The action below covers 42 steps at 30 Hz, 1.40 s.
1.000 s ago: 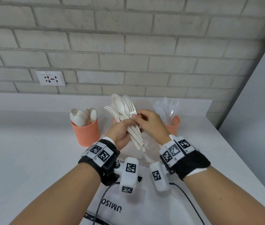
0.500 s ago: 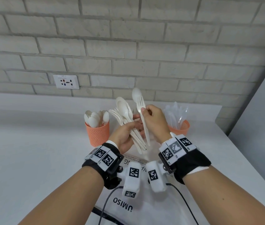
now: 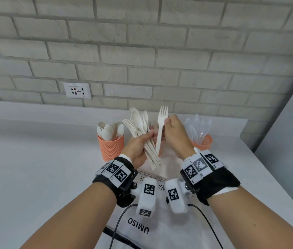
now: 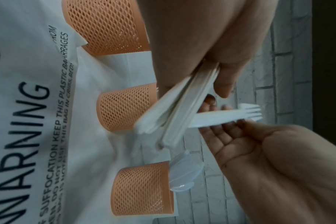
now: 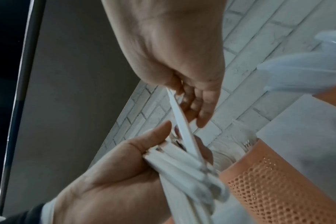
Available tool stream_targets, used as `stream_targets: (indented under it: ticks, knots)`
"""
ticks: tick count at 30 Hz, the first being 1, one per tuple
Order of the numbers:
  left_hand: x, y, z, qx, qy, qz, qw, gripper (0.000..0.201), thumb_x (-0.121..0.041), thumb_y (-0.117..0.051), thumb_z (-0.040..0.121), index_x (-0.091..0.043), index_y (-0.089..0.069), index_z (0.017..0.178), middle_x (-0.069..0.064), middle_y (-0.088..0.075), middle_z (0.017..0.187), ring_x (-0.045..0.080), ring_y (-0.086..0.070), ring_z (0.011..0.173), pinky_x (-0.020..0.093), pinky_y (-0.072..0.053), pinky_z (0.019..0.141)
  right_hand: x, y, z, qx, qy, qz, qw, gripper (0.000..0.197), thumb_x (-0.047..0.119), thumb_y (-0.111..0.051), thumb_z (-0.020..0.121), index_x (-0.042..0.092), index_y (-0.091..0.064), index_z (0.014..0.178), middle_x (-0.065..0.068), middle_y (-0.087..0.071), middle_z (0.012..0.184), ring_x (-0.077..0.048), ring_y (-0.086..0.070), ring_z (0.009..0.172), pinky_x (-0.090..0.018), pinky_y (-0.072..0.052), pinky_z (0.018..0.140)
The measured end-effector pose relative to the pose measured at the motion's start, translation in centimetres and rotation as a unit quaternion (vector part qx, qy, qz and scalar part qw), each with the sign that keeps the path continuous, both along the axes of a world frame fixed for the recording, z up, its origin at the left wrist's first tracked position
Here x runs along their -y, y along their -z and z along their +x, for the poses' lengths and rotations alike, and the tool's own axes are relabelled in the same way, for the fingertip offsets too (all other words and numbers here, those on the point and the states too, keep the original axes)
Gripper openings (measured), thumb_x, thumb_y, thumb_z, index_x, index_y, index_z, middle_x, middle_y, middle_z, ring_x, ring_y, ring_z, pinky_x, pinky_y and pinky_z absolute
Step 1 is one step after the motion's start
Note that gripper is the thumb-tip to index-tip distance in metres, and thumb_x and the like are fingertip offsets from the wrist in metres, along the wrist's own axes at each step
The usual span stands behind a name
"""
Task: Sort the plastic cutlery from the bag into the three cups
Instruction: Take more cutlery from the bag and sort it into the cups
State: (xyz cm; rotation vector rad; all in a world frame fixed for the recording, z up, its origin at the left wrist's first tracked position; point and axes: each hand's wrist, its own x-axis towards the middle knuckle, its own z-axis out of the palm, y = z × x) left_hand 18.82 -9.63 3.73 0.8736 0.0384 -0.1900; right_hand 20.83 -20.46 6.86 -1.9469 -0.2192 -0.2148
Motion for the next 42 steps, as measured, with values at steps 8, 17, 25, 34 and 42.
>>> stream_targets:
  ticks: [8, 17, 25, 34, 42]
  knots:
    - [0.5, 0.1, -0.3, 0.013, 0.017, 0.041, 0.999, 0.018, 0.003, -0.039, 0.088, -0.008, -0.052, 0.095, 0.002, -0.043, 0.065, 0.009, -0.045, 0.053, 0.023, -0.044, 0.055, -0.3, -0.3, -0.8, -0.008, -0.070, 0.043, 0.997, 0.022, 0.031, -0.059, 0.088, 0.009, -0.058, 0.086, -0.006, -0.063, 0.071, -0.015, -0.058, 0.060, -0.033, -0.052, 0.055]
    - [0.4, 0.1, -0.6, 0.022, 0.045, 0.057, 0.997, 0.022, 0.002, -0.038, 0.087, -0.007, -0.055, 0.096, 0.007, -0.050, 0.080, 0.014, -0.048, 0.074, 0.025, -0.046, 0.060, 0.0, 0.3, -0.5, -0.005, -0.061, 0.026, 0.998, 0.014, 0.013, -0.063, 0.083, 0.000, -0.066, 0.087, -0.022, -0.068, 0.081, -0.034, -0.065, 0.067, -0.036, -0.055, 0.057]
    - [-0.1, 0.0, -1.1, 0.005, 0.058, 0.013, 0.998, 0.024, -0.004, -0.036, 0.088, -0.002, -0.058, 0.097, 0.008, -0.057, 0.076, 0.017, -0.052, 0.069, 0.028, -0.049, 0.061, -0.2, 0.9, -0.1, -0.020, -0.045, 0.055, 0.997, 0.022, 0.017, -0.055, 0.091, 0.009, -0.052, 0.111, -0.007, -0.063, 0.092, -0.022, -0.063, 0.082, -0.037, -0.053, 0.076]
    - [0.1, -0.3, -1.3, 0.027, 0.034, 0.085, 0.995, 0.023, 0.000, -0.037, 0.090, -0.003, -0.058, 0.097, 0.011, -0.056, 0.088, 0.017, -0.053, 0.076, 0.027, -0.047, 0.069, -0.8, 1.6, -0.5, 0.003, -0.061, 0.073, 0.995, 0.014, 0.018, -0.070, 0.081, 0.012, -0.066, 0.092, -0.010, -0.072, 0.089, -0.024, -0.070, 0.083, -0.043, -0.058, 0.079]
    - [-0.4, -0.2, -0.6, 0.010, -0.015, 0.041, 0.999, 0.016, -0.007, -0.047, 0.094, 0.000, -0.061, 0.098, 0.005, -0.065, 0.070, 0.011, -0.063, 0.062, 0.023, -0.056, 0.062, -0.6, 1.0, 0.1, 0.011, -0.044, 0.099, 0.994, 0.012, 0.020, -0.046, 0.096, 0.010, -0.048, 0.103, -0.005, -0.060, 0.080, -0.022, -0.061, 0.075, -0.042, -0.054, 0.075]
